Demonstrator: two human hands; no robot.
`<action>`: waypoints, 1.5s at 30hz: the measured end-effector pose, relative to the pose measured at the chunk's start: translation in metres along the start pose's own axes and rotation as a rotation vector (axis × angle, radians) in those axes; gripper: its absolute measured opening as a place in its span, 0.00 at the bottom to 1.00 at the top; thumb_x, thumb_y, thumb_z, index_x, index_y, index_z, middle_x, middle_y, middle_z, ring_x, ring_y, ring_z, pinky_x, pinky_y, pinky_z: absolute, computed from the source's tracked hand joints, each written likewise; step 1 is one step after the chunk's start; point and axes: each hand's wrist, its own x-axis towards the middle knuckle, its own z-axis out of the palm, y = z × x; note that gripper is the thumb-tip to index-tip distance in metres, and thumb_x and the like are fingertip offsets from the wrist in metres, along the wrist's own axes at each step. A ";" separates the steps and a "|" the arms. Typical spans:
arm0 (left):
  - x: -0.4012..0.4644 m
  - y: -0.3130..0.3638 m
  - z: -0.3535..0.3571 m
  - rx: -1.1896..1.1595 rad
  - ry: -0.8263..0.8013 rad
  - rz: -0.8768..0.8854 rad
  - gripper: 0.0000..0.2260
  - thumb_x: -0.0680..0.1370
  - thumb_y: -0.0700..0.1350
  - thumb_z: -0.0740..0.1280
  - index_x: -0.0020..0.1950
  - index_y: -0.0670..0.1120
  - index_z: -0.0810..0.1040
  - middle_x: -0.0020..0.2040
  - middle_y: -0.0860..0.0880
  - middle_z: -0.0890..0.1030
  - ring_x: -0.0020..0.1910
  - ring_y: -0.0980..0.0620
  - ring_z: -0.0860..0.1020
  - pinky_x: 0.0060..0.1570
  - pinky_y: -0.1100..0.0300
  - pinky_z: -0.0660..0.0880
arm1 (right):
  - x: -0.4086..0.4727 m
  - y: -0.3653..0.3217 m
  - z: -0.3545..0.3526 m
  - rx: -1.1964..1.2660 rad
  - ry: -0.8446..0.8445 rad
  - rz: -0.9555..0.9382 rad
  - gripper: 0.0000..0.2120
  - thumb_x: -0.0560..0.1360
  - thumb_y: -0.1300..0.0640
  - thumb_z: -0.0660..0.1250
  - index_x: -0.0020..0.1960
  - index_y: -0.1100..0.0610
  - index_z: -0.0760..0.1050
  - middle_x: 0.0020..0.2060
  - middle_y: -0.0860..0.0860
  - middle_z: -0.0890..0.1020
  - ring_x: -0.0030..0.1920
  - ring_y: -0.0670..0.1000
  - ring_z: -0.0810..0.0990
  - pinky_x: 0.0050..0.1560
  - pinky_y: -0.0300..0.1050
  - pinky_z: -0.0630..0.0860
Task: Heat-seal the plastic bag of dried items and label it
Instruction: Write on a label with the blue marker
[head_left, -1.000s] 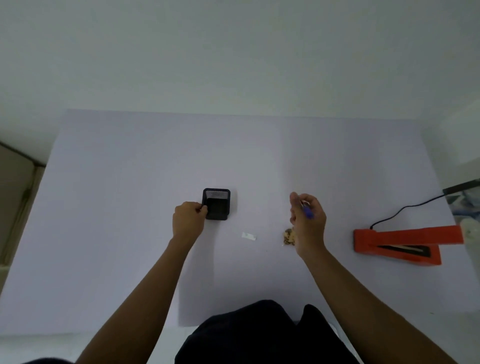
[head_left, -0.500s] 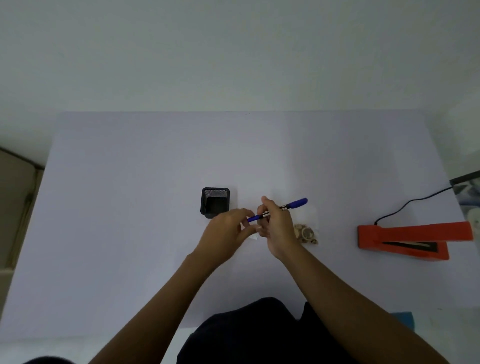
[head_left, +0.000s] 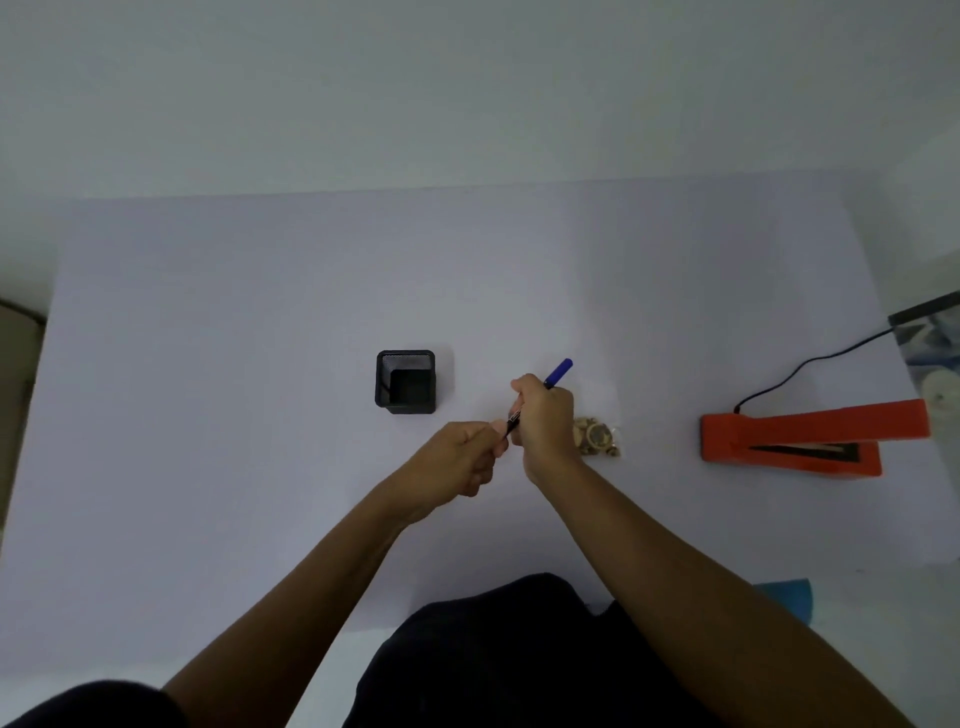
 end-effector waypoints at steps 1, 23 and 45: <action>0.001 0.001 0.000 -0.092 -0.023 -0.035 0.18 0.85 0.51 0.55 0.40 0.44 0.73 0.28 0.51 0.67 0.27 0.55 0.63 0.29 0.64 0.63 | 0.002 -0.001 0.002 0.006 0.006 -0.002 0.13 0.76 0.60 0.65 0.34 0.60 0.70 0.26 0.52 0.71 0.25 0.49 0.67 0.28 0.44 0.67; 0.032 -0.103 -0.067 0.768 0.631 -0.032 0.08 0.80 0.44 0.66 0.53 0.41 0.82 0.46 0.43 0.84 0.41 0.45 0.81 0.45 0.55 0.79 | 0.058 0.010 -0.016 -0.214 0.041 0.003 0.19 0.78 0.50 0.64 0.33 0.59 0.68 0.26 0.52 0.72 0.23 0.51 0.68 0.24 0.40 0.65; 0.054 -0.130 -0.082 0.988 0.595 -0.023 0.07 0.78 0.43 0.66 0.49 0.43 0.82 0.44 0.45 0.83 0.39 0.44 0.80 0.41 0.54 0.78 | 0.040 0.047 -0.013 -0.298 -0.058 -0.035 0.24 0.81 0.45 0.62 0.32 0.59 0.70 0.26 0.52 0.72 0.24 0.49 0.69 0.24 0.39 0.67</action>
